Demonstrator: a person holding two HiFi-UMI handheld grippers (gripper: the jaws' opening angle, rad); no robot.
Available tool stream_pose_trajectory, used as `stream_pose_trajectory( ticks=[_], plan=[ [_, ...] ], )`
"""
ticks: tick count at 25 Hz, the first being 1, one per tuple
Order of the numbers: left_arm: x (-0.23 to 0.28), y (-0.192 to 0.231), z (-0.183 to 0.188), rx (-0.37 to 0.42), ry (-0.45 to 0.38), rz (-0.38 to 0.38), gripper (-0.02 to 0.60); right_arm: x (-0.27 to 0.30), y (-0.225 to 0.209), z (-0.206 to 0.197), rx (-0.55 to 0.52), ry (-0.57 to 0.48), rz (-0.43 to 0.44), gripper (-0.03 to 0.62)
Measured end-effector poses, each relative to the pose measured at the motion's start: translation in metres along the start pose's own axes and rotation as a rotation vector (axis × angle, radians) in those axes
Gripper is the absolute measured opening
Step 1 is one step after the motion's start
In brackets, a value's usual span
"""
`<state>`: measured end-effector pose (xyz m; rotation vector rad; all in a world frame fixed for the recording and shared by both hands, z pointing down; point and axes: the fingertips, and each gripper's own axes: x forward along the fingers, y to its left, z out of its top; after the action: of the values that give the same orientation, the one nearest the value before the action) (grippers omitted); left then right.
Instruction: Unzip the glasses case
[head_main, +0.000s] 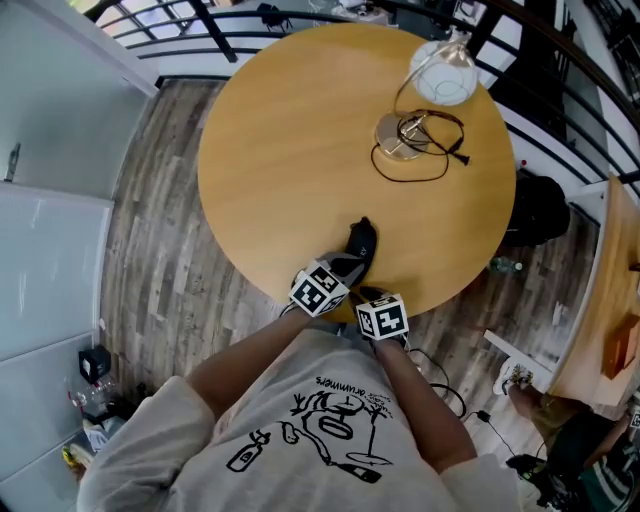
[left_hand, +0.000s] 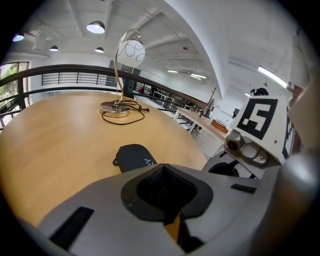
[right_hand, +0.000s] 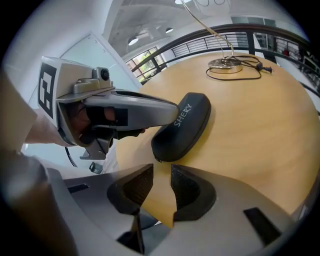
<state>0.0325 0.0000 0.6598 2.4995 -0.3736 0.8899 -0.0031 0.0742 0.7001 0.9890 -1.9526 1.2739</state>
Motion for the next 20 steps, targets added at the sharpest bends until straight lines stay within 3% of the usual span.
stream_pose_trajectory(
  ticks=[8,17,20],
  plan=[
    [0.006,0.003,-0.009,0.014,0.018,-0.045,0.006,0.034,0.011,-0.002,0.077,0.006,0.052,0.097],
    [0.003,0.002,-0.009,0.001,0.002,-0.053,0.006,0.04,0.011,0.008,0.287,-0.117,0.074,0.092],
    [0.003,0.003,-0.009,0.003,-0.002,-0.05,0.006,0.042,0.009,0.007,0.327,-0.139,0.092,0.055]
  ],
)
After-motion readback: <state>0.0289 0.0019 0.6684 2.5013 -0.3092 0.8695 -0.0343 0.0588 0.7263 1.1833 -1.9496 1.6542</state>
